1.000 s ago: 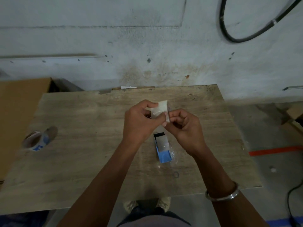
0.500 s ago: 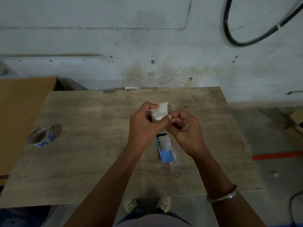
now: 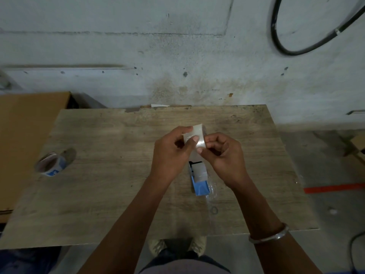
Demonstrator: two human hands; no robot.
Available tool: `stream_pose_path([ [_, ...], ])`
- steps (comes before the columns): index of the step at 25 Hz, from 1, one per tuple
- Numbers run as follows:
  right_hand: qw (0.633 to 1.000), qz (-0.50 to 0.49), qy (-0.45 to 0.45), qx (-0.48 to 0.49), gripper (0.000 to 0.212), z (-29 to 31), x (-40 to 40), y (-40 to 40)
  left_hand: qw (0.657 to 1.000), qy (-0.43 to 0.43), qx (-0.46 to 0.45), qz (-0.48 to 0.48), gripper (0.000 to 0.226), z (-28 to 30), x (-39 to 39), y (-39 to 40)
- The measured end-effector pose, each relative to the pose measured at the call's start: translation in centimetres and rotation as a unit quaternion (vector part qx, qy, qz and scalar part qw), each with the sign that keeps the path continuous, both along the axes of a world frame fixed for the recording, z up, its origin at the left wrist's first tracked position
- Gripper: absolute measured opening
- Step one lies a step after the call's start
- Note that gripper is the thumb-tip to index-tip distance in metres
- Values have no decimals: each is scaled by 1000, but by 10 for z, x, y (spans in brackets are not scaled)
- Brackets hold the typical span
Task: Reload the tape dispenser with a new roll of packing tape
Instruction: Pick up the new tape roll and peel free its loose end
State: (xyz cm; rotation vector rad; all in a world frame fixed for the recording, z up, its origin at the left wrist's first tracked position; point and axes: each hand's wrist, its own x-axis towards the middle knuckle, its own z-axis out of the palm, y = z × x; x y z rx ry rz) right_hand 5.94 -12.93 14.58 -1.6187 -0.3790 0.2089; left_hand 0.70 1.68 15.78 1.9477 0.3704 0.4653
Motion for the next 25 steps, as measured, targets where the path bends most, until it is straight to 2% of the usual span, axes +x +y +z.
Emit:
stream_pose_path([
  [2, 1000, -14, 3, -7, 21, 0, 0, 0, 987, -17, 162, -11, 33, -1, 0, 5],
  [3, 1000, -16, 0, -13, 21, -1, 0, 1, 977, -40, 207, -22, 30, -2, -1, 6],
  [6, 999, -6, -11, -44, 21, -1, 0, 2, 958, -86, 266, -57, 15, -1, -2, 4],
  [9, 996, 8, -26, -80, 21, -1, 1, 0, 957, -85, 270, -70, 10, -2, 1, 8],
  [15, 994, -8, -21, -104, 23, -3, -2, 2, 979, -65, 182, -66, 10, -2, 3, 8],
  [25, 993, -37, -19, -106, 23, -7, -10, 7, 977, -52, 191, -75, 14, -9, 0, 12],
])
